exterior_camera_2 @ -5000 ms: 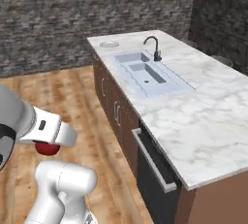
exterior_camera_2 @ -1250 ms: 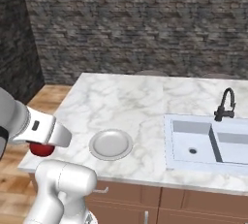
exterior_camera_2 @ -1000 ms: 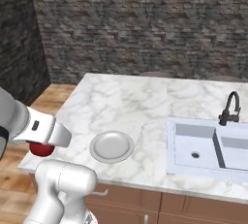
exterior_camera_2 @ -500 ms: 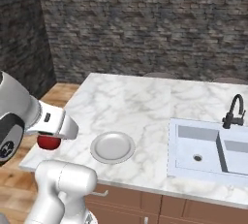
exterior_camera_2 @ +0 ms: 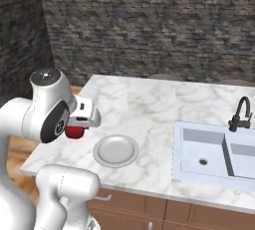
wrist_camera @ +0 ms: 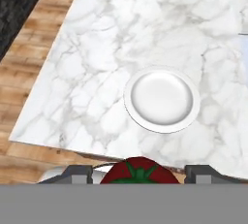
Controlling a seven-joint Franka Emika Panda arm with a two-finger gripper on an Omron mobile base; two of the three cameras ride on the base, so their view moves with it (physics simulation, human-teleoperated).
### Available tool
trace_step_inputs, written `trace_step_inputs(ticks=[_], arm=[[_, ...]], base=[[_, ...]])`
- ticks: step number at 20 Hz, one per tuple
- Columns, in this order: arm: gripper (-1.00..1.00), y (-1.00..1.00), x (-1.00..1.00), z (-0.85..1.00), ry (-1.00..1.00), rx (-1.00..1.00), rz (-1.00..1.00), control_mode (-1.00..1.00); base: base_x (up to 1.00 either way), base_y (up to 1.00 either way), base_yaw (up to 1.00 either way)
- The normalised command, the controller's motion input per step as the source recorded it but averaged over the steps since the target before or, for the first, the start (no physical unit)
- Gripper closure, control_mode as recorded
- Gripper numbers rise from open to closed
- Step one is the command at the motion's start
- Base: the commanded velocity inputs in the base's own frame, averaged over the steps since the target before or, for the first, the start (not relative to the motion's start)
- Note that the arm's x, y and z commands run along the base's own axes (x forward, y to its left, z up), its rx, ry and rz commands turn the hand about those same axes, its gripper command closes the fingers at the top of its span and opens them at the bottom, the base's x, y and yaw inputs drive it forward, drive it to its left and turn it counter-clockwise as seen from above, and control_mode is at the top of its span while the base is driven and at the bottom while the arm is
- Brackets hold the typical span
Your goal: Pick tomato from the fridge and place it on the plate on the counter.
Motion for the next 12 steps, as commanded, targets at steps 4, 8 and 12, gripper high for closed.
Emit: trace_step_inputs(ticks=[4,8,12], arm=[[1.0,-0.11,0.63,-0.52,0.01,0.0,0.12,-1.0],[1.0,-0.26,0.35,-0.48,0.0,0.0,0.13,-1.0],[1.0,-0.36,0.2,-0.45,0.0,0.0,0.12,-1.0]], base=[[0.0,0.0,0.0],[0.0,0.0,0.0],[0.0,0.0,0.0]])
